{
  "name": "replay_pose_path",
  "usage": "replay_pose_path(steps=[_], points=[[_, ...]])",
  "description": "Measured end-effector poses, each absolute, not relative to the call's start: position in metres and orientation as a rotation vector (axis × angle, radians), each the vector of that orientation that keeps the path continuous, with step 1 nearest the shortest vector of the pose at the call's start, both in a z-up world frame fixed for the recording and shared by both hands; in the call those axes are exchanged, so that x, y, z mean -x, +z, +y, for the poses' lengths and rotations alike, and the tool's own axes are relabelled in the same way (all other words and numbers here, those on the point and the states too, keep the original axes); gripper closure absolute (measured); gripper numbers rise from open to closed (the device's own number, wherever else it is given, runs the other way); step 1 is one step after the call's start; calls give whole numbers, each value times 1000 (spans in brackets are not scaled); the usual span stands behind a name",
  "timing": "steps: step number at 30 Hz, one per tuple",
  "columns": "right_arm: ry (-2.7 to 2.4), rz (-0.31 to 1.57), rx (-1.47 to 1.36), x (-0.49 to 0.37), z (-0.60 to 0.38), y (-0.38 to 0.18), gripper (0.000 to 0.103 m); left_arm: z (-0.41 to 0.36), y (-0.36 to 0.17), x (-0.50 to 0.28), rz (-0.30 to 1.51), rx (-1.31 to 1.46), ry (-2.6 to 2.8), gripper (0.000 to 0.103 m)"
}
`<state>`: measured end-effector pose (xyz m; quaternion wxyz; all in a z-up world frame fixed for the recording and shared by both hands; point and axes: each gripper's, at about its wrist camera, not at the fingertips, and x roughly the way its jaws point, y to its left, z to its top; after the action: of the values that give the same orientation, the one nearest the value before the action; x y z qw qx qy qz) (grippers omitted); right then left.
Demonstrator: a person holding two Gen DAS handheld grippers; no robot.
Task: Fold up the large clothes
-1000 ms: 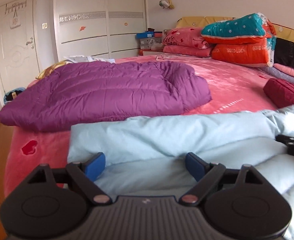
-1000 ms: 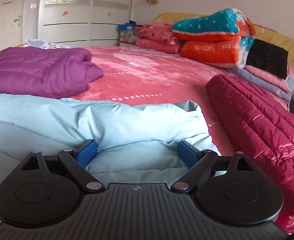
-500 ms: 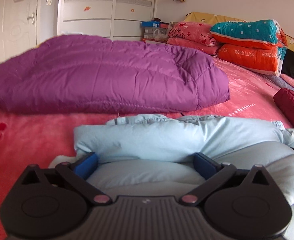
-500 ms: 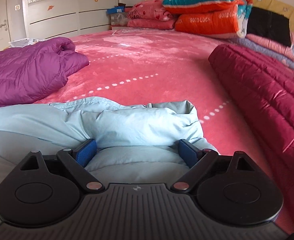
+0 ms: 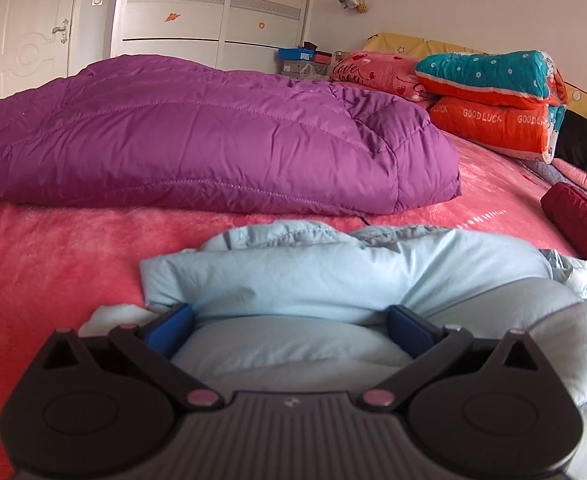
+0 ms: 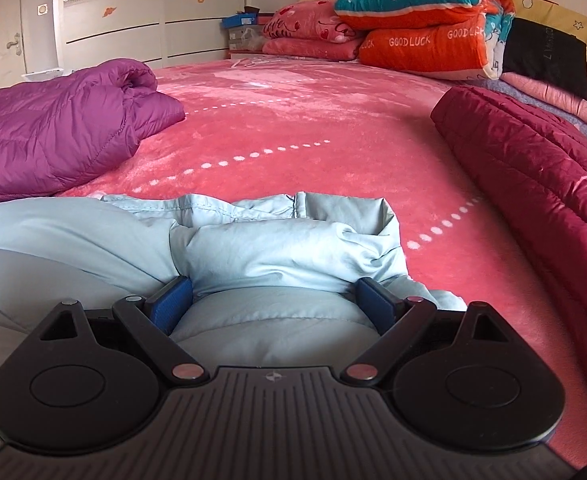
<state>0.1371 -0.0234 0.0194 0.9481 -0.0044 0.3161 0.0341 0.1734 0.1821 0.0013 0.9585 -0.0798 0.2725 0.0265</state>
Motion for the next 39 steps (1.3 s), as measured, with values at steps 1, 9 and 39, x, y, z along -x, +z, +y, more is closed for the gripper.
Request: replay_pose_path(steps=[1,9,39], points=[[69,641,7,-137,-23,19,0,182,1,-173,552,162,54,0],[79,608,-48,-127,-33,27,0,178,4,-170,538,132,72,0],[206,700,-656,7,-185,67,0,282,105,-54,669,601,21,1]])
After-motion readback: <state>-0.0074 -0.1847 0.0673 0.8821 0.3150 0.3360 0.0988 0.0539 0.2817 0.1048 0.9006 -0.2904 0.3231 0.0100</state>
